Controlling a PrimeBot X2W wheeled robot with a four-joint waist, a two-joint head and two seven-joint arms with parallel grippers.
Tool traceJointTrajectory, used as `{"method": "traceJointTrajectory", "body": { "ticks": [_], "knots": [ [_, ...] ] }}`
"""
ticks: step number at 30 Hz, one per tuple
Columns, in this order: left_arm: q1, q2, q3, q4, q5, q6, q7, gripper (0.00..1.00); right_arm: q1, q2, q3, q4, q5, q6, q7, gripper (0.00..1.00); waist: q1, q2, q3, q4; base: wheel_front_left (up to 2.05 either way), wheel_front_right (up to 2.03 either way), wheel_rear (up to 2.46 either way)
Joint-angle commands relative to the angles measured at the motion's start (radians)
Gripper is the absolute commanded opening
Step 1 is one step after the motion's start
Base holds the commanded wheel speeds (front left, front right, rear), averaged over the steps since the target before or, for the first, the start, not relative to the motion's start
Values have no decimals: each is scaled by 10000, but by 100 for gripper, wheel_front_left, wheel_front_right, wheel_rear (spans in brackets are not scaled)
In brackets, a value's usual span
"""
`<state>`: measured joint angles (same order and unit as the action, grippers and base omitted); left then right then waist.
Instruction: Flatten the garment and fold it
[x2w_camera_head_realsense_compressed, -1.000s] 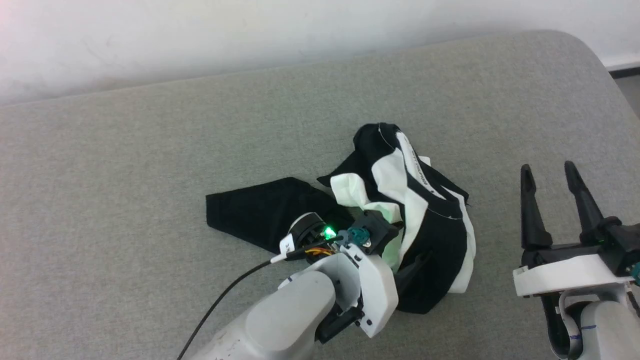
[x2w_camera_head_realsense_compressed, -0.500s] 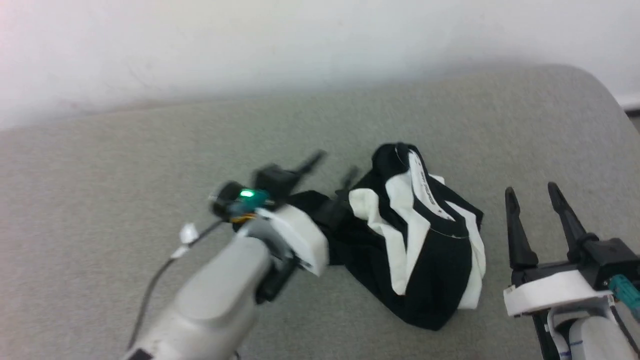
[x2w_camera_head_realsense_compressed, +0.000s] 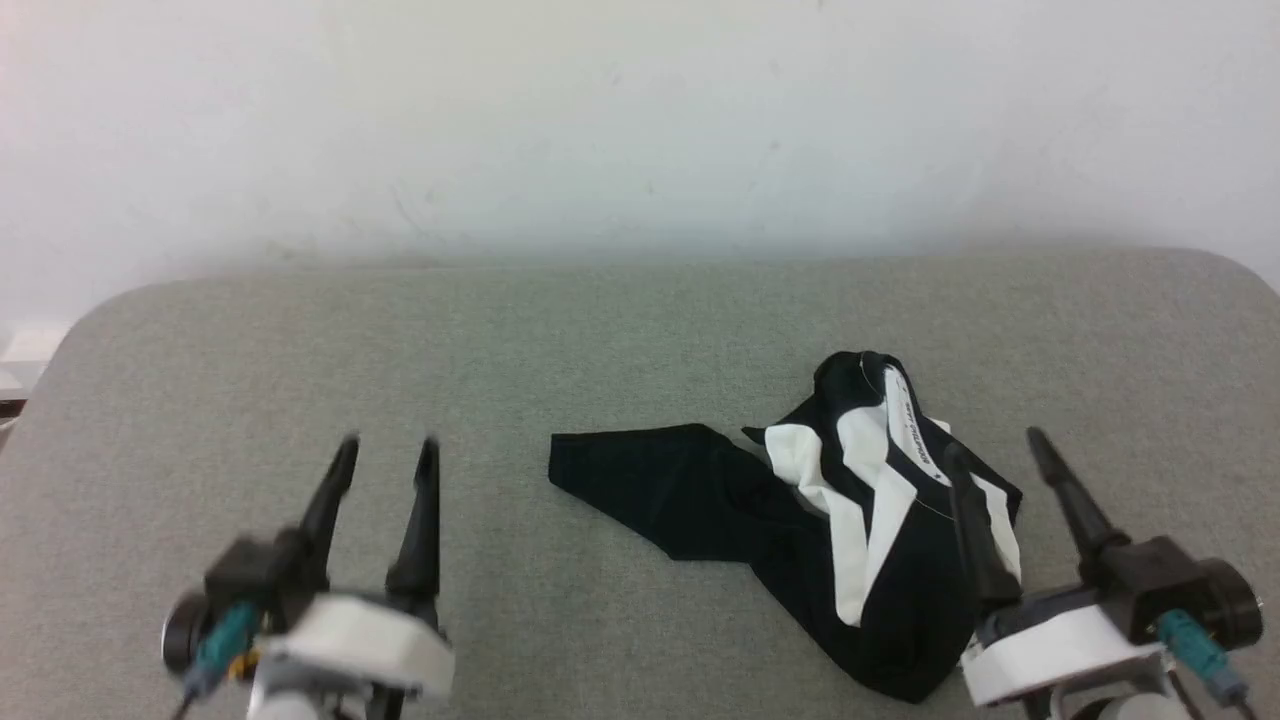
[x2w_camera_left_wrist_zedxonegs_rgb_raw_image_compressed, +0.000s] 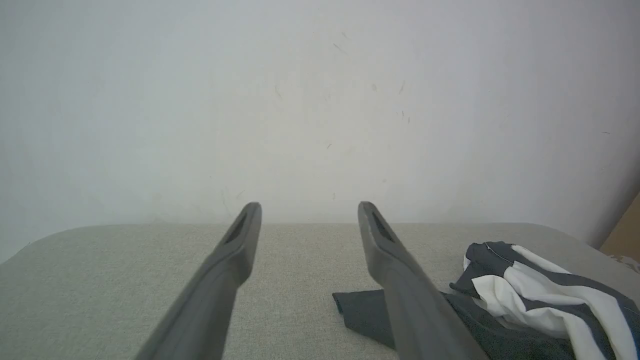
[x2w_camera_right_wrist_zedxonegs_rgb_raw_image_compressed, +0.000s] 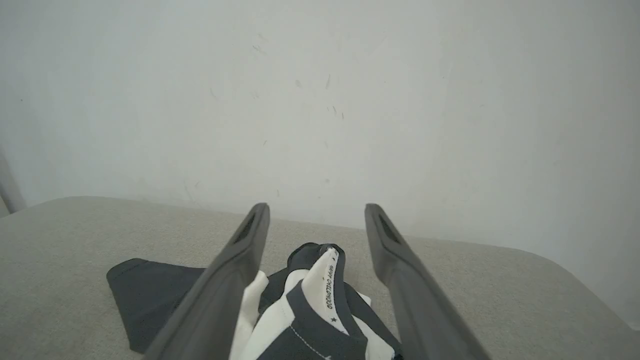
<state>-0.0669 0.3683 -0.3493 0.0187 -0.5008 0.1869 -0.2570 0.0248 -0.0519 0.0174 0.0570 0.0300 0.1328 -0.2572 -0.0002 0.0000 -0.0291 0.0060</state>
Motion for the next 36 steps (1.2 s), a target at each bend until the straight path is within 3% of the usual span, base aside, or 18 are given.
{"method": "traceJointTrajectory", "body": {
  "ticks": [1,7,14,21,25,29,36],
  "knots": [
    [173,-94,91,-72,84,47,-45,100,120,16,47,-19,-65,-21,-46,100,2,0,-103,84,0,0,0],
    [1787,-1077,709,-342,600,-170,-46,100,331,16,338,-128,2,-21,-46,100,2,0,-275,38,0,0,0],
    [2322,-1876,901,48,1139,-858,-46,100,413,16,385,-95,-36,-21,-46,100,2,0,-289,35,0,0,0],
    [2210,-2097,1551,56,1327,-1298,-47,100,400,16,458,-152,-160,-21,-46,100,2,0,-127,-156,0,0,0],
    [1951,-2034,1445,278,1293,-1613,91,100,319,16,482,-252,-233,-21,-46,100,2,0,181,-362,0,0,0],
    [1160,-1953,870,174,1334,-1972,1205,100,119,16,439,-406,-314,-21,-46,100,2,0,741,-592,0,0,0],
    [-836,-1922,-285,-68,1294,-2387,4859,100,-218,16,429,-607,-372,-21,-46,100,2,0,1768,-1130,0,0,0]
  ]
}}
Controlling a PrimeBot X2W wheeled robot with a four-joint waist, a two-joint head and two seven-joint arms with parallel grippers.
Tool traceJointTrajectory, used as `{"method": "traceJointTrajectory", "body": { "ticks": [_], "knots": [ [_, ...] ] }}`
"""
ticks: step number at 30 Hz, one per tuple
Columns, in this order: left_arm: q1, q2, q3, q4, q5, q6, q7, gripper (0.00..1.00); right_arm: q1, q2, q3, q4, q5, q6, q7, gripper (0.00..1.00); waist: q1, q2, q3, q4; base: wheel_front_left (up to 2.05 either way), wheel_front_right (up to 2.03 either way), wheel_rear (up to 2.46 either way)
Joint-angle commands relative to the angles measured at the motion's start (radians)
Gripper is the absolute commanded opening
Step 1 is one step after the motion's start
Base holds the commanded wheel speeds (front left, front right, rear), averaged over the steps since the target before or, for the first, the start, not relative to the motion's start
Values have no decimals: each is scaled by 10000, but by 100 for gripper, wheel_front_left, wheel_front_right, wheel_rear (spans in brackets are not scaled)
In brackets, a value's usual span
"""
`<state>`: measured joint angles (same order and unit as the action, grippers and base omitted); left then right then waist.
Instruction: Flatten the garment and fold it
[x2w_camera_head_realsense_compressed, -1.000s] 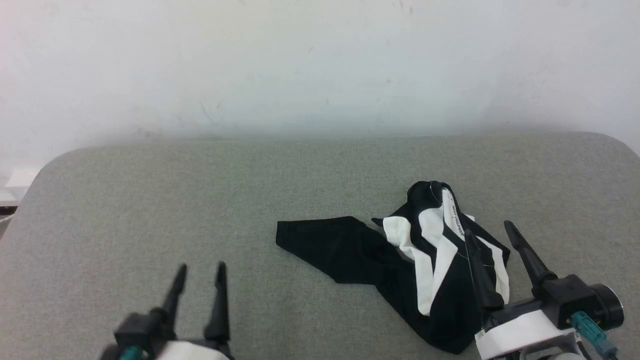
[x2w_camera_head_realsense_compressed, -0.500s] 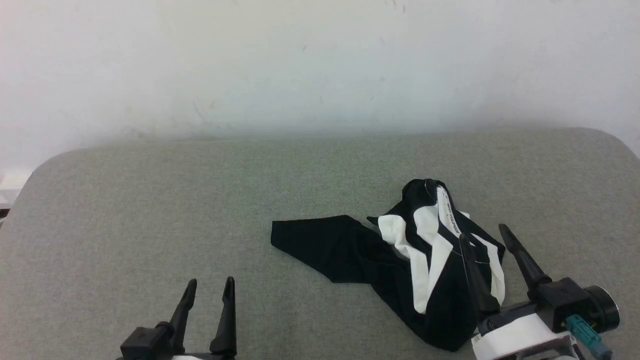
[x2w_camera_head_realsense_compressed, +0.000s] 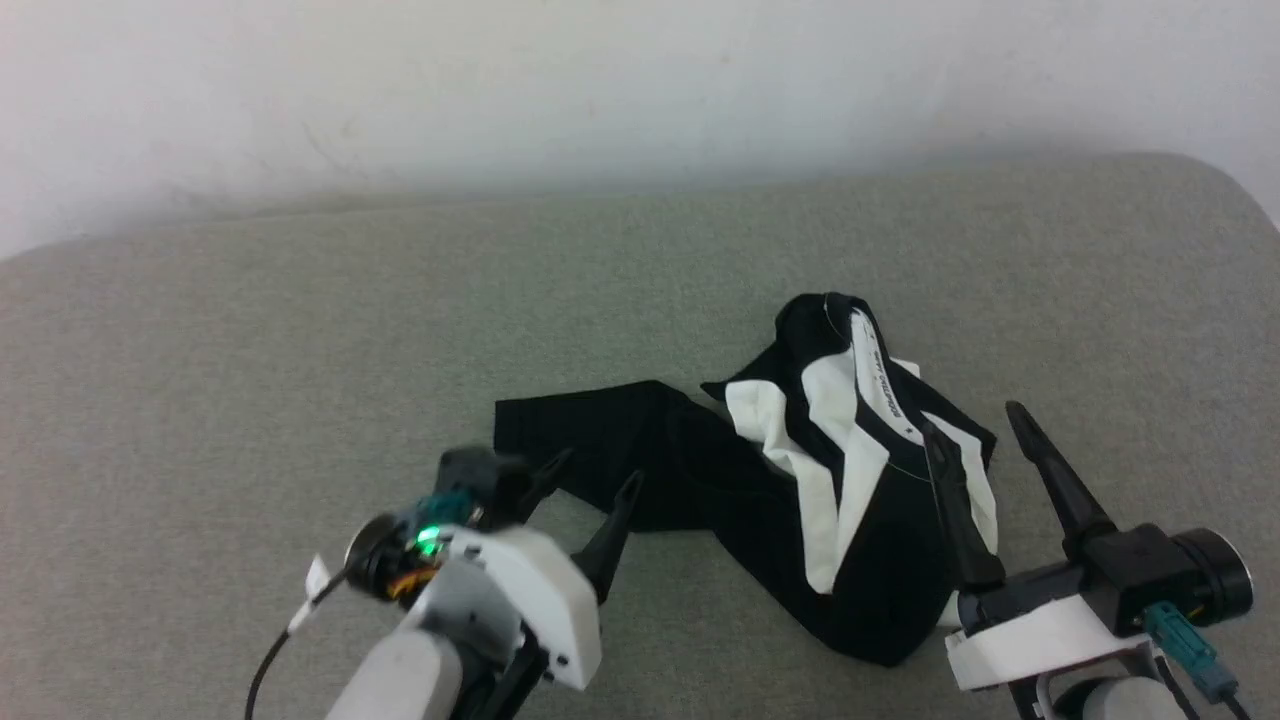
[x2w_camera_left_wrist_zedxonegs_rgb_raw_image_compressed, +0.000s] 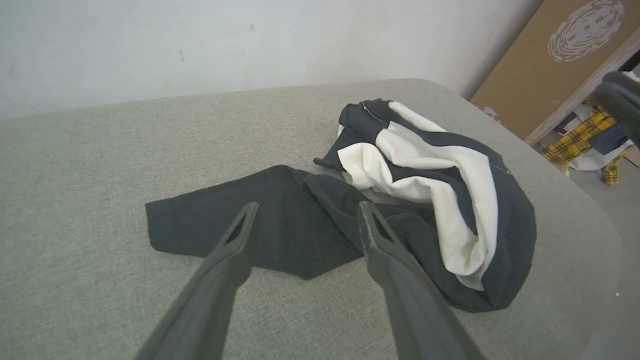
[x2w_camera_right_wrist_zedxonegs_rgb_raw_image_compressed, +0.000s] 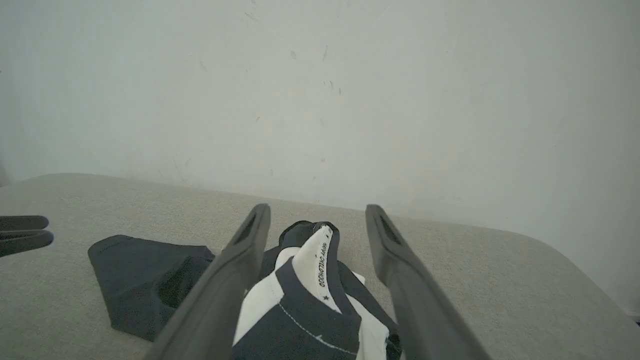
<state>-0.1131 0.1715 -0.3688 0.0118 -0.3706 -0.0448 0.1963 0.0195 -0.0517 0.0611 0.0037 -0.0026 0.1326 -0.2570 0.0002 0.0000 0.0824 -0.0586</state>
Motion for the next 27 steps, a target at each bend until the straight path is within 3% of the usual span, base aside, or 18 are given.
{"method": "traceJointTrajectory", "body": {
  "ticks": [1,9,15,16,17,18,23,27],
  "knots": [
    [-687,50,-214,60,14,-108,766,100,-224,15,-6,-98,-32,-19,-47,100,-2,0,792,-580,0,0,0],
    [-2436,172,-810,1326,320,-68,3399,100,-601,15,52,-197,167,-19,-47,100,-2,0,1625,-1211,0,0,0],
    [-2739,421,-1156,2515,708,6,4187,100,-687,15,-23,-224,260,-19,-47,100,-2,0,1842,-1283,0,0,0],
    [-2710,421,-1193,2671,641,-56,4255,95,-692,15,-45,-218,269,-19,-47,100,-2,0,1844,-1261,0,0,0],
    [-2696,422,-1208,2770,587,-107,4228,34,-696,15,-70,-206,276,-19,-47,100,-2,0,1826,-1224,0,0,0],
    [-2680,412,-1167,2819,534,-115,4088,0,-700,15,-88,-189,278,-19,-47,100,-2,0,1790,-1179,0,0,0],
    [-2468,463,-539,2602,243,146,2787,0,-633,15,-201,-53,236,-19,-47,100,-2,0,1402,-807,0,0,0],
    [-2184,717,584,2020,95,876,1118,0,-496,15,-352,180,132,-19,-47,100,-2,0,937,-400,0,0,0]
  ]
}}
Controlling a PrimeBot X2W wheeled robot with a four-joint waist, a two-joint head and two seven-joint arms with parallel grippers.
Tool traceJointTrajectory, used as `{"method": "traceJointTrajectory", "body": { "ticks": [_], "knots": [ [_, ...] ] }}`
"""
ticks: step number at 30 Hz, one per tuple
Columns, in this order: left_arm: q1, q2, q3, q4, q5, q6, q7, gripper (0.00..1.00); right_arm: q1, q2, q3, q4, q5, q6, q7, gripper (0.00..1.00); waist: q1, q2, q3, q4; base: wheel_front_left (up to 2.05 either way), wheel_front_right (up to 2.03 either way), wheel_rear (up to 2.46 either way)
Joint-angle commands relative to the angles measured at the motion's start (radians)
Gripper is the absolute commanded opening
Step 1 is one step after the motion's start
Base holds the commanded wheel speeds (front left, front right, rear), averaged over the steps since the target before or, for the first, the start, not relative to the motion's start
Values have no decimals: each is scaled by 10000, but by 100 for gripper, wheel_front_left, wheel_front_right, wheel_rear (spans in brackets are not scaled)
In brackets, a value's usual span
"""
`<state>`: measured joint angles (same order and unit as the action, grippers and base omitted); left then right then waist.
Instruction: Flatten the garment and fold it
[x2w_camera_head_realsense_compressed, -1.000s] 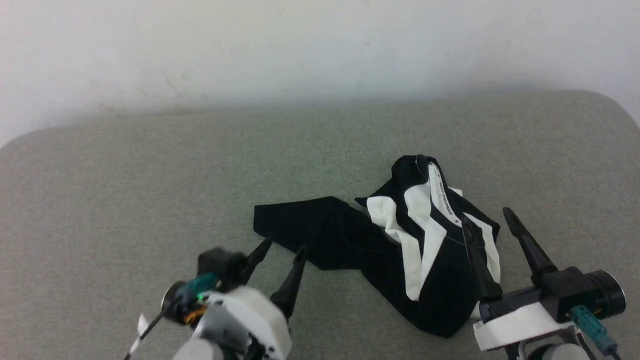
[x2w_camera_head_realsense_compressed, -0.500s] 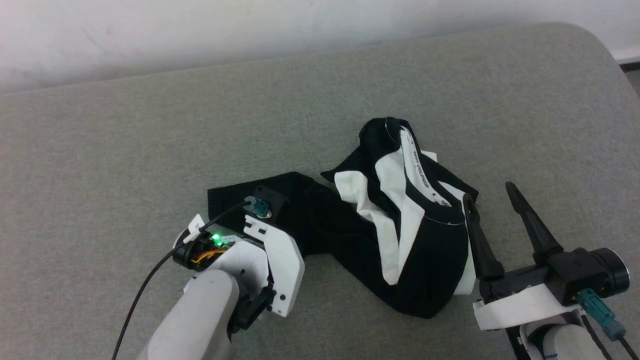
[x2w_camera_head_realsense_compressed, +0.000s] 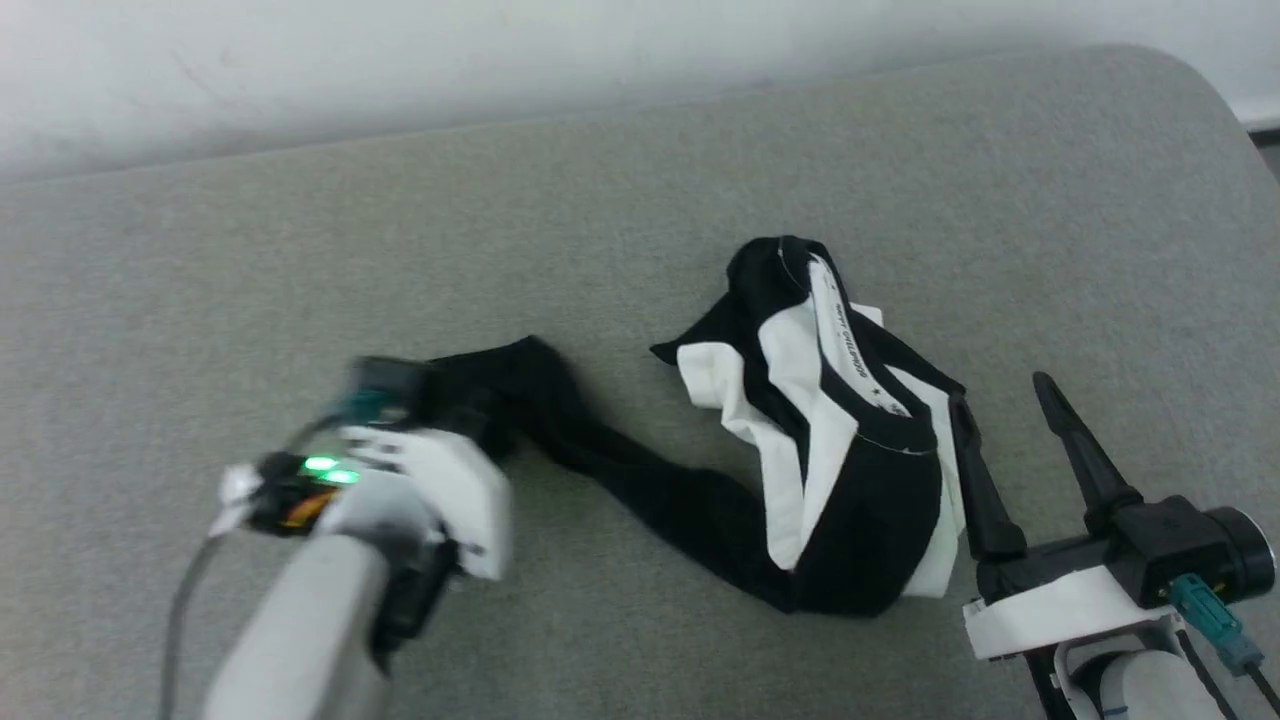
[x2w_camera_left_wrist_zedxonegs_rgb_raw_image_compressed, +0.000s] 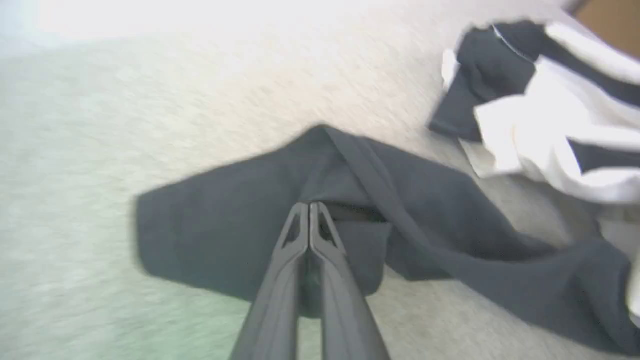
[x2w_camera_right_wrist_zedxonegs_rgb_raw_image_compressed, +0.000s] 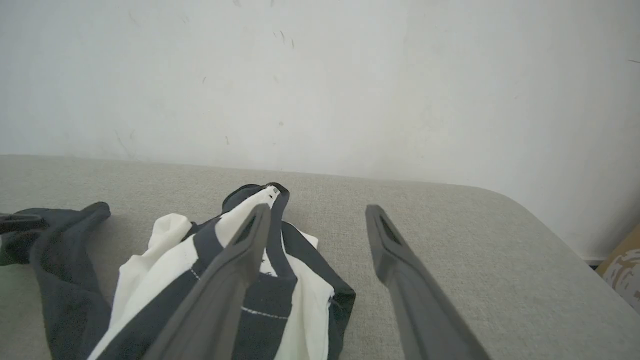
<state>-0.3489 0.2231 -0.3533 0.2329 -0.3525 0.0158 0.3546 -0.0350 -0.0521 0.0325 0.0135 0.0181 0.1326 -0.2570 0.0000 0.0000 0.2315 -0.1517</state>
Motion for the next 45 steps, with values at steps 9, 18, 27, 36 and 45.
{"method": "traceJointTrajectory", "body": {
  "ticks": [9,18,27,36,45],
  "knots": [
    [1209,1140,3202,-1297,-366,2028,-2594,0,242,18,-283,753,-188,-19,-47,100,0,0,-1107,1229,0,0,0],
    [2280,1209,3706,-718,-524,2479,-2606,100,148,18,-321,1860,-207,-19,105,100,0,0,-1182,1449,0,0,0],
    [2294,525,2172,-1046,-88,962,-5020,100,-51,15,-396,1835,-72,-19,958,100,0,0,-1686,1912,0,0,0],
    [3102,37,1007,-1284,514,570,-5912,100,-1748,-1441,-63,2180,1512,-19,5280,100,0,0,-1726,2664,0,0,0],
    [2969,-260,522,-916,614,449,-5982,100,-4219,-2535,67,3720,2766,-19,8960,100,0,0,-1395,3459,0,0,0]
  ]
}}
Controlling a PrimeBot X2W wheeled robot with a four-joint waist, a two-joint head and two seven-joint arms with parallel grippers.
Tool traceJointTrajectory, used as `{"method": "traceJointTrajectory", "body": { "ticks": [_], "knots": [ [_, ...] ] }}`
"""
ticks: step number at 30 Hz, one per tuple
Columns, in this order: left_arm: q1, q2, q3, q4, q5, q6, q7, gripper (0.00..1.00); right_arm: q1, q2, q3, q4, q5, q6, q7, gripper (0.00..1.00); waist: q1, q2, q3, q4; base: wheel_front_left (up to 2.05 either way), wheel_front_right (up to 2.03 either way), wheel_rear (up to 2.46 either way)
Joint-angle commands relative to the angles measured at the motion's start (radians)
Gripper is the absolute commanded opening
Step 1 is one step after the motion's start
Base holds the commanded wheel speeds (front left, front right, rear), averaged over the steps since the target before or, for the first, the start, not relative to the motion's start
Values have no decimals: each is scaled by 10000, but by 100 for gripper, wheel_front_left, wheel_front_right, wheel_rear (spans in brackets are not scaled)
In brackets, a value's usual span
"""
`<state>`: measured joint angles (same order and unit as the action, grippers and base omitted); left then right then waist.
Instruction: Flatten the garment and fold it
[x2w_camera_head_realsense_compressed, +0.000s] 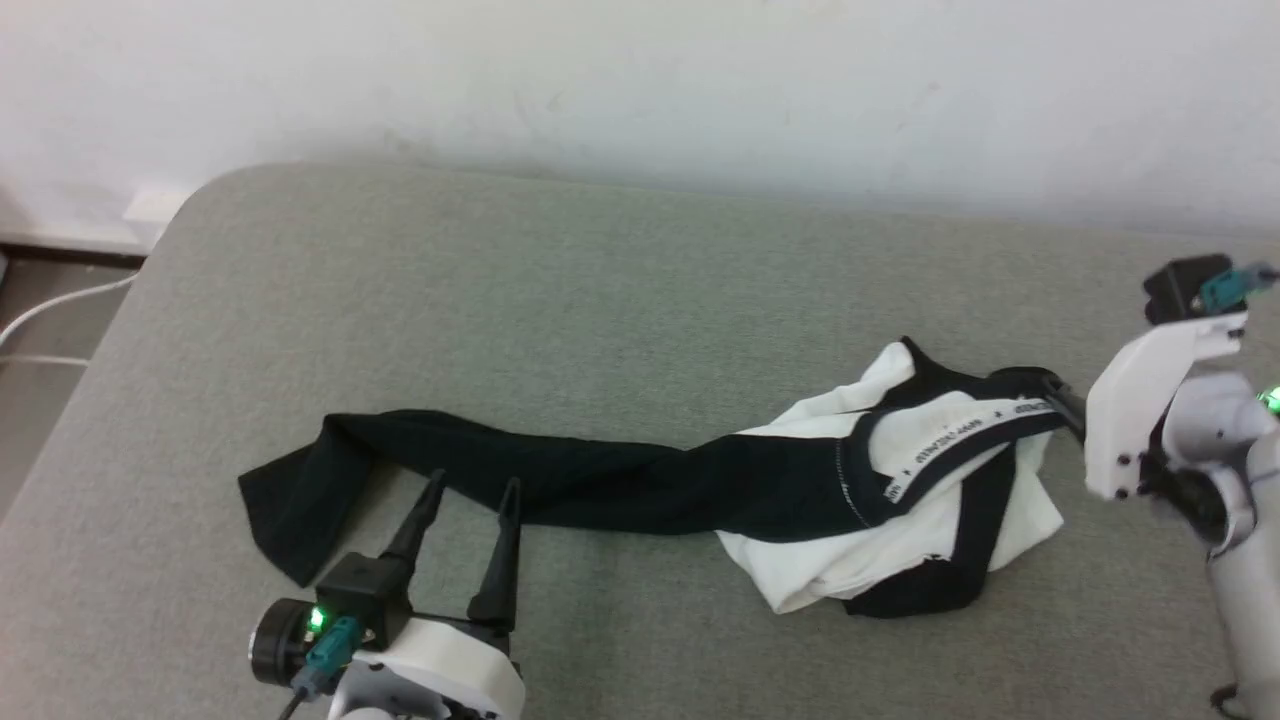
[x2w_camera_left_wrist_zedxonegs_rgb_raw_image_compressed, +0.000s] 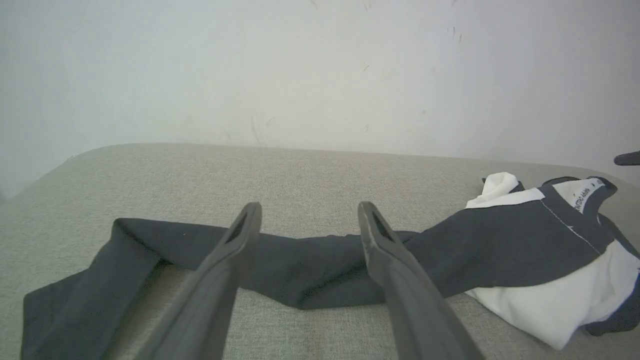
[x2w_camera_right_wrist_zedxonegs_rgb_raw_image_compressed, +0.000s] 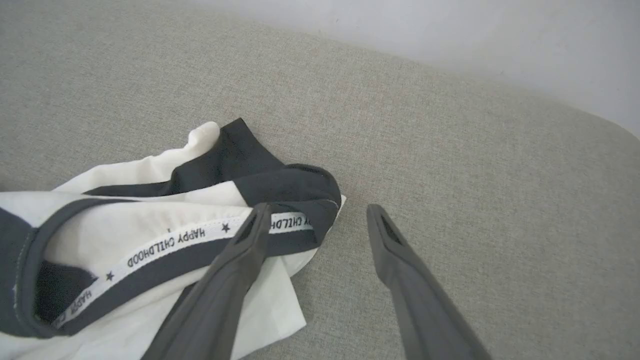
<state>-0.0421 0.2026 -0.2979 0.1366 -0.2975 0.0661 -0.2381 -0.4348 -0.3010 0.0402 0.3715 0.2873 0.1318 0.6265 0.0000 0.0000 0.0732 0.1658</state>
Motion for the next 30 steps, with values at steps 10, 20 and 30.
{"method": "traceJointTrajectory", "body": {
  "ticks": [10,20,30],
  "knots": [
    [-532,-332,-366,400,165,-127,-127,100,-1356,-476,576,2365,-209,-11,1439,100,0,0,604,939,0,0,0],
    [-584,-460,-314,780,86,-78,-195,100,-1701,-601,1242,2656,118,-11,-102,0,0,0,415,633,0,0,0],
    [-301,-385,-92,818,-43,-45,-225,100,-2171,-1127,1024,278,367,-11,-2135,0,0,0,-453,-482,0,0,0]
  ]
}}
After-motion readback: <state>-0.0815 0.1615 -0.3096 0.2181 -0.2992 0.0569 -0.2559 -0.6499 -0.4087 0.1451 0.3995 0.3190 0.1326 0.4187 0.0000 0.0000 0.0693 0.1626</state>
